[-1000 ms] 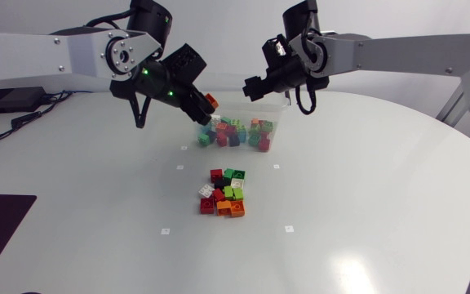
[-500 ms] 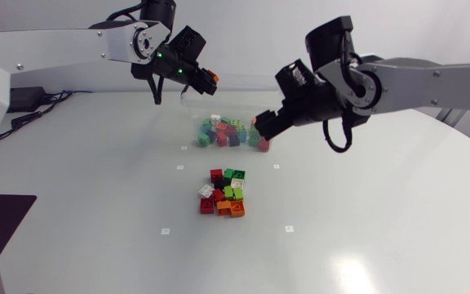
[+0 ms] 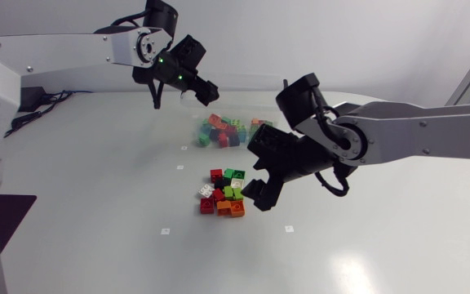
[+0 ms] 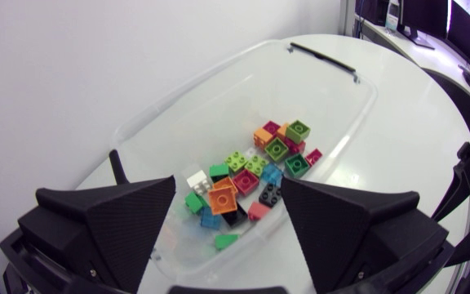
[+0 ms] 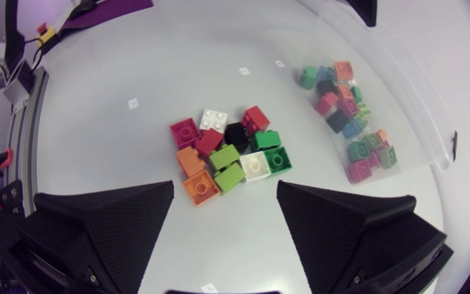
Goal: Place the duplo bricks in the container
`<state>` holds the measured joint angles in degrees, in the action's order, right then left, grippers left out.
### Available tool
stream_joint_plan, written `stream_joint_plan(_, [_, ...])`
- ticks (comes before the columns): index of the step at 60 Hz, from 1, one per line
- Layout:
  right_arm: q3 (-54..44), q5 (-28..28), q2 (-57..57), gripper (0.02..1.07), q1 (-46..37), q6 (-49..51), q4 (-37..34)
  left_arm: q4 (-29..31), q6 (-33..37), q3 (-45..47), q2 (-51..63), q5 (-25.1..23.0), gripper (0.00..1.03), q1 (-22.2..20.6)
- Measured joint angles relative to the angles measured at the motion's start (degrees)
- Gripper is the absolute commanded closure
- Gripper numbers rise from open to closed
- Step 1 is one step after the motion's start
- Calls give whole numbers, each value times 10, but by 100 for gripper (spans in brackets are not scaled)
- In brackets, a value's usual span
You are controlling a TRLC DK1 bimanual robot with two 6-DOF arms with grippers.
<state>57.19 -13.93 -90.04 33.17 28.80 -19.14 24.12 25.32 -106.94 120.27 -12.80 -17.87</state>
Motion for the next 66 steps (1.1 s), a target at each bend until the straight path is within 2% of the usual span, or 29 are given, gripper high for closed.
stream_joint_plan(25, [2,0,-95,15,31,118,-56,-61,140,341,-236,-2,5,43])
stream_joint_plan(57, [82,-4,-193,16,23,154,-84,-77,231,500,-314,-61,5,51])
stream_joint_plan(66, [102,-9,-205,16,23,155,-92,-76,258,535,-318,-65,5,52])
